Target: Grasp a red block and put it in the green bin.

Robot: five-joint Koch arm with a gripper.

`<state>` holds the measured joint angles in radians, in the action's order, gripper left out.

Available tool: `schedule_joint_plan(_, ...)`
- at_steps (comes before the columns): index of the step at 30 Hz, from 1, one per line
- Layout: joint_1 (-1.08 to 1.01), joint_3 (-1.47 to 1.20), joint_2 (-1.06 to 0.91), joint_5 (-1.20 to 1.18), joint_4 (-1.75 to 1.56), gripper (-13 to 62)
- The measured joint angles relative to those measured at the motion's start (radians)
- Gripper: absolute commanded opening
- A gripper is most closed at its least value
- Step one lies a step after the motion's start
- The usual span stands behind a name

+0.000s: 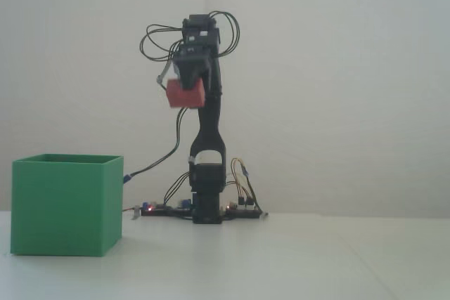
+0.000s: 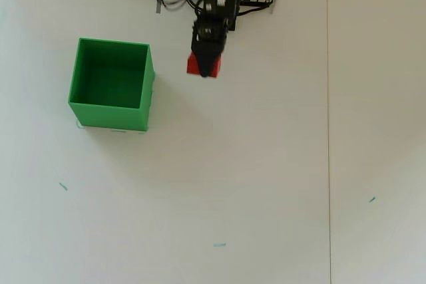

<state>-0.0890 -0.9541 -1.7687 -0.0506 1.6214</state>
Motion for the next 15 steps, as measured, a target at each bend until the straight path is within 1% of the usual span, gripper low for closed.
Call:
schedule_joint_plan(4, -0.063, -0.005, -0.120, 0.021, 0.002, 3.7)
schedule_joint_plan(7, -0.129, -0.138, -0.184, 0.071, 0.000, 3.7)
schedule_joint_plan(8, -0.187, -0.258, -0.192, 0.112, -0.014, 3.7)
schedule_joint_plan(12, -0.285, -0.365, -0.192, 0.181, -0.127, 3.7)
schedule_joint_plan(15, -0.336, -0.385, -0.176, 0.213, -0.219, 3.7)
